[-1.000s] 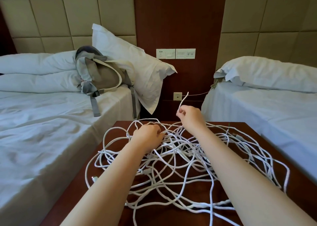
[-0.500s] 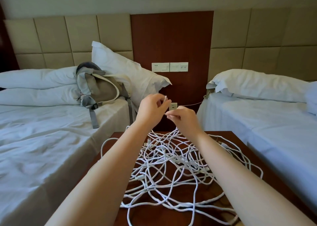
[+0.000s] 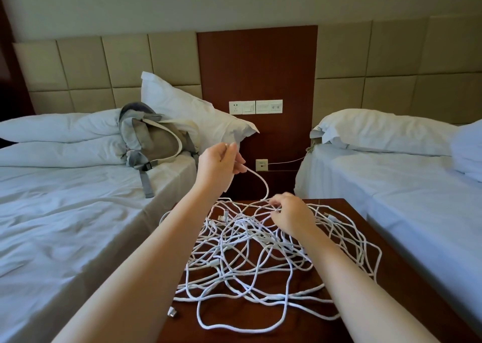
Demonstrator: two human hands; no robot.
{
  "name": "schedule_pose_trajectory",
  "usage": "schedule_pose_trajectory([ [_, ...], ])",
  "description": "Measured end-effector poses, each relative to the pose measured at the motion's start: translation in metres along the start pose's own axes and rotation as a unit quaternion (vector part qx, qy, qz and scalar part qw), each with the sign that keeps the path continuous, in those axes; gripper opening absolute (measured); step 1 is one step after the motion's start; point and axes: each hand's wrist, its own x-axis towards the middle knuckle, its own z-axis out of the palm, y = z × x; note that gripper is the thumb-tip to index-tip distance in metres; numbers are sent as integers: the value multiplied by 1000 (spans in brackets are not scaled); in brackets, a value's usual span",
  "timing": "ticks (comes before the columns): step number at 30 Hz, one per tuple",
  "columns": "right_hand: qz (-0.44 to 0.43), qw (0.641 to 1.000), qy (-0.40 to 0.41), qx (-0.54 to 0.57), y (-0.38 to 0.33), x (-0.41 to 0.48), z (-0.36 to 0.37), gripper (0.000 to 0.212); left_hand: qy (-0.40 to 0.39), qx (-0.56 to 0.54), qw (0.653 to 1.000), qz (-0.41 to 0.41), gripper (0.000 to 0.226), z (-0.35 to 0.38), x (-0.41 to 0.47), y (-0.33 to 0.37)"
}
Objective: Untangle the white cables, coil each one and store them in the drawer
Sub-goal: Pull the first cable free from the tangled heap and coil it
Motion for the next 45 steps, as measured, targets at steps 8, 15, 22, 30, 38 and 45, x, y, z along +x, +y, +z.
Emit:
schedule_pose_trajectory([
  [8, -83, 978, 7, 191, -38, 8, -17, 29, -54, 43, 998, 14, 46, -6, -15, 4],
  [15, -148, 965, 143, 163, -40, -2, -39, 32, -150, 214, 965, -13, 50, -3, -27, 0],
  [22, -224, 934, 273, 48, -43, -18, -48, 32, -161, -33, 958, -236, 16, 18, -50, 6],
  [30, -186, 964, 160, 106, -36, -36, -50, 40, -318, -109, 914, -226, 41, 16, -74, 10],
  [38, -54, 986, -1, 157, -39, -58, -14, 42, -342, -220, 902, -147, 43, 24, -77, 24],
  [45, -121, 982, 9, 146, -34, -70, 8, 31, -139, -60, 988, -17, 31, 42, -59, 8],
])
